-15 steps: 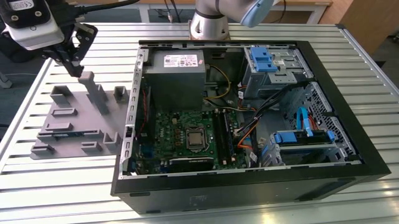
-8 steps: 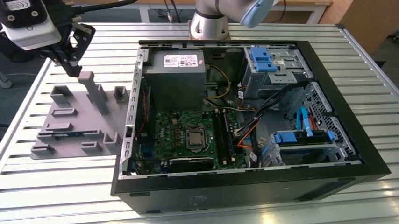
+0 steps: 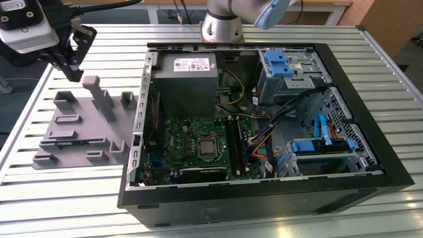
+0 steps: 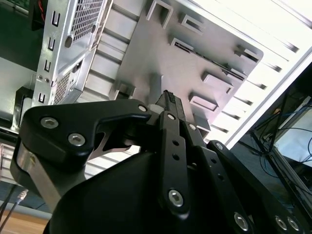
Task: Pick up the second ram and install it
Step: 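Reach for the second ram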
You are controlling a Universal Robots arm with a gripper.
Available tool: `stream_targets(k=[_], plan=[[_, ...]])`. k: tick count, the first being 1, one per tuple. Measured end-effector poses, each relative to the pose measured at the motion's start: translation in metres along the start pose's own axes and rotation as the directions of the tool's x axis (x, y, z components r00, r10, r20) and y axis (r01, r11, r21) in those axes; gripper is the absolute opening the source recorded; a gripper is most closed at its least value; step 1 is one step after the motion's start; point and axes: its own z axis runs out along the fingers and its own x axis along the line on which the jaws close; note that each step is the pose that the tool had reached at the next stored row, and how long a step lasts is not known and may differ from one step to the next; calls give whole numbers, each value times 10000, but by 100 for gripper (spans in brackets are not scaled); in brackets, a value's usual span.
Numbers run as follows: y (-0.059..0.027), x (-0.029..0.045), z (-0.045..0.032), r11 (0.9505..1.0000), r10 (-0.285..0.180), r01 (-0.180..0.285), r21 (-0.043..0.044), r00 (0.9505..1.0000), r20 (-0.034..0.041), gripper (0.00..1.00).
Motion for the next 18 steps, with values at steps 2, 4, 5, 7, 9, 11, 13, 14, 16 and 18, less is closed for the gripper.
stream_targets(k=[2,4,5,7,9,11,13,14,16,18], plan=[[-1,9,0,10000,-1,1,1,10000,-1,11],[-1,21,0,10000,0,0,0,10000,0,11],[-2,27,0,10000,1,-1,0,10000,0,11],[-3,43,0,10000,0,0,1,10000,0,11],[-5,63,0,10000,0,0,0,10000,0,11],[-6,82,1,10000,1,-1,0,10000,0,11],[-8,101,0,10000,0,0,0,10000,0,11],[-9,111,1,10000,0,0,0,10000,1,11],[-10,130,1,10000,0,0,0,10000,0,11],[-11,147,1,10000,1,-1,0,10000,0,11]])
